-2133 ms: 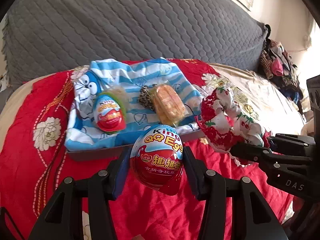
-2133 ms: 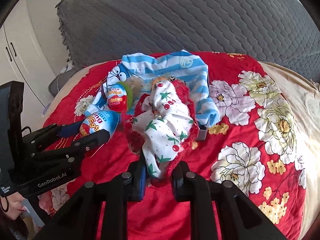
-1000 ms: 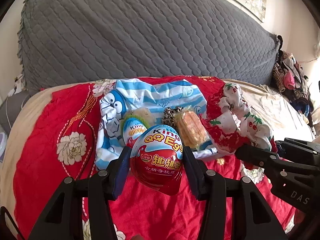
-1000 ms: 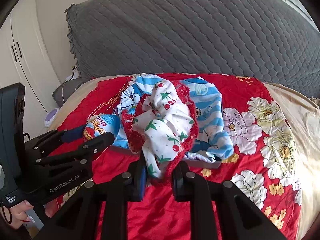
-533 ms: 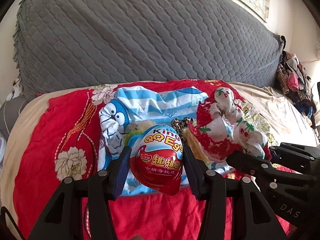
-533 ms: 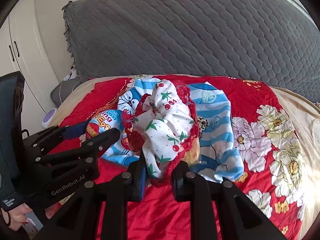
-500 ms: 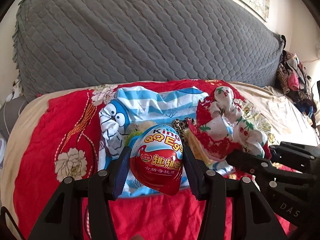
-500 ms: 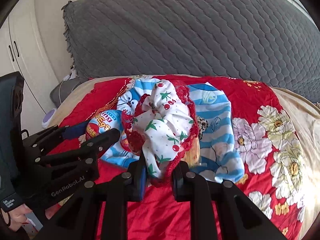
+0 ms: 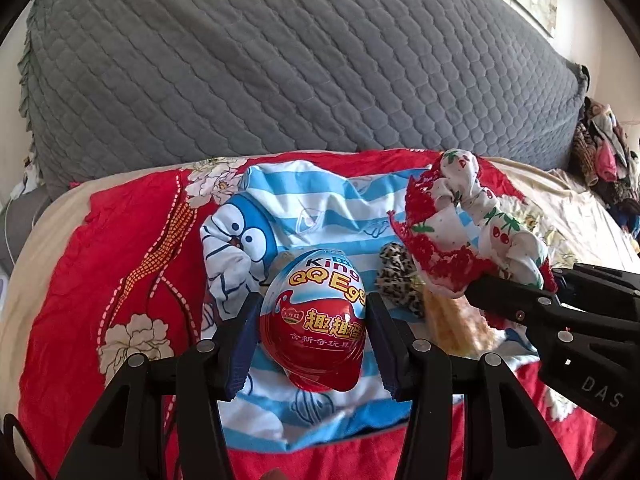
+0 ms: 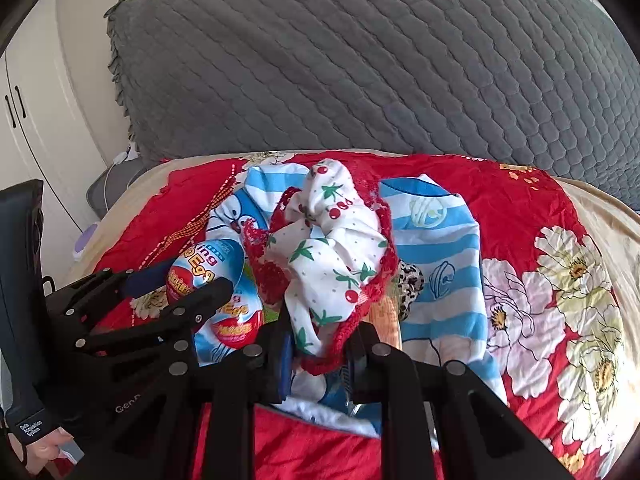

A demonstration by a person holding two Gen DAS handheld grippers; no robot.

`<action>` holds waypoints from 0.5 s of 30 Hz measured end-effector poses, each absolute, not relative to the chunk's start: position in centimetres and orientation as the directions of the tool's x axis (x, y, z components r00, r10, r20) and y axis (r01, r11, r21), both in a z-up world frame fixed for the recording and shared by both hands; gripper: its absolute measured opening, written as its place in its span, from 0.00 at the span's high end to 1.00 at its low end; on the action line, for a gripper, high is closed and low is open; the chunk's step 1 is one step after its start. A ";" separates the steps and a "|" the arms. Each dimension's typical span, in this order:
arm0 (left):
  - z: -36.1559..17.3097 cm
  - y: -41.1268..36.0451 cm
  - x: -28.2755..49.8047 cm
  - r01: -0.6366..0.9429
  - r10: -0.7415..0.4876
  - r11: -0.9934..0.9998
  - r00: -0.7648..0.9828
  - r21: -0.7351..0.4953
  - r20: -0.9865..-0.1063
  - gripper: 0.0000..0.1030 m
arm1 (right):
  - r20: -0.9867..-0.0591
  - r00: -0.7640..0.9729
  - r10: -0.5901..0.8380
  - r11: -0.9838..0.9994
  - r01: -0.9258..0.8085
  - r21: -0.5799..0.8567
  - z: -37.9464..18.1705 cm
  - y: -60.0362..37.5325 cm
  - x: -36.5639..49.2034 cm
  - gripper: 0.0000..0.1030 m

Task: Organize objects
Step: 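Lower the red egg and the scrunchie onto the shirt in the tray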

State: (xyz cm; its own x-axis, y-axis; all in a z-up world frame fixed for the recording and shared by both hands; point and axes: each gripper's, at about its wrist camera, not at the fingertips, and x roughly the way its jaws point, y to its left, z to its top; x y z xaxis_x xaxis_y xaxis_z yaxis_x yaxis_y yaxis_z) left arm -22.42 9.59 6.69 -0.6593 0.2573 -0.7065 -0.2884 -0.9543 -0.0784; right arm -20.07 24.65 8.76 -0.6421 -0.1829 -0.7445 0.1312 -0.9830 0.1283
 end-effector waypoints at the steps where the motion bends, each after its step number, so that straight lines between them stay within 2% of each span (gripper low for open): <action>1: 6.5 9.6 -22.7 -0.286 0.256 -0.955 -0.660 -0.079 -0.707 0.48 | -0.746 -0.640 -0.183 -0.983 0.130 0.130 8.5 24.7 -20.4 0.81; 15: 5.5 10.8 -25.8 -0.281 0.255 -0.956 -0.660 -0.082 -0.707 0.48 | -0.775 -0.610 -0.165 -0.986 0.112 0.122 6.0 25.8 -23.7 0.81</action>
